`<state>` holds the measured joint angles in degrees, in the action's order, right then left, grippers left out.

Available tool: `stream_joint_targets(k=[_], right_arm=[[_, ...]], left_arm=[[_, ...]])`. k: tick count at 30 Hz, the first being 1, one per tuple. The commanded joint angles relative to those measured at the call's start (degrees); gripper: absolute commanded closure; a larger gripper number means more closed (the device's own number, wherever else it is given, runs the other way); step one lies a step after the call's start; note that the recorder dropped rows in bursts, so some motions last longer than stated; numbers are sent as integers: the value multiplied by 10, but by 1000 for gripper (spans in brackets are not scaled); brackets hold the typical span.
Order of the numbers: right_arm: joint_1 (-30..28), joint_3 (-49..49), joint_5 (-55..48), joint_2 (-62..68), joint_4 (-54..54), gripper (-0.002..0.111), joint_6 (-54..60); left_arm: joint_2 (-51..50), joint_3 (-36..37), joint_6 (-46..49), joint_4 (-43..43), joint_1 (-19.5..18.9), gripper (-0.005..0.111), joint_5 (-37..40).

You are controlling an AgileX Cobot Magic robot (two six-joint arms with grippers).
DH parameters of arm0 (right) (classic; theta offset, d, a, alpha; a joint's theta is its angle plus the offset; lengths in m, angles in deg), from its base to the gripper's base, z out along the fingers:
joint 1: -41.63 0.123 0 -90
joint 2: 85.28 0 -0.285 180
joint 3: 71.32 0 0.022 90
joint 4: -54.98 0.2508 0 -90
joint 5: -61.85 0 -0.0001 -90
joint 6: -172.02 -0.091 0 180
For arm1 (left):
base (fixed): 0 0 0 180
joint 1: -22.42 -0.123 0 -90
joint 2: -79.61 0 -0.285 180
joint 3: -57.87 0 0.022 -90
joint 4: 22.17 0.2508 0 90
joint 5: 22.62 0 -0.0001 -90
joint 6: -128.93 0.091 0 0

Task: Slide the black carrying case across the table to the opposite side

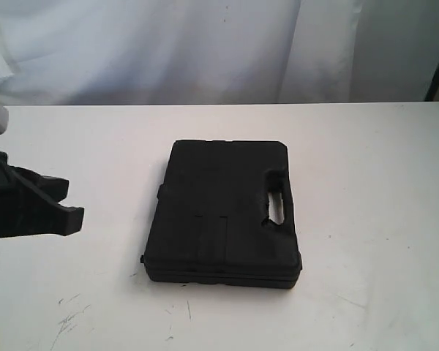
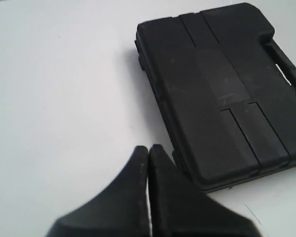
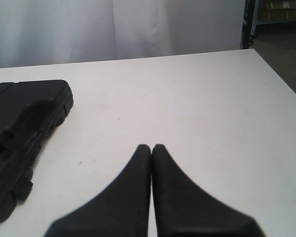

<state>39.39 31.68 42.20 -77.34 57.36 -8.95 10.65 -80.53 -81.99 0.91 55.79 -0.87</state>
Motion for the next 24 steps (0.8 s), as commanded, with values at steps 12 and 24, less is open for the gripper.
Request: stream_joint_targets(k=[12,24], right_arm=[[-2,-2,3,-1,0,108,1],[-2,-2,3,-1,0,108,1]], left_arm=[[81,42,-77,86,-74,107,21],[411,227,-80,59,-285,107,-164]])
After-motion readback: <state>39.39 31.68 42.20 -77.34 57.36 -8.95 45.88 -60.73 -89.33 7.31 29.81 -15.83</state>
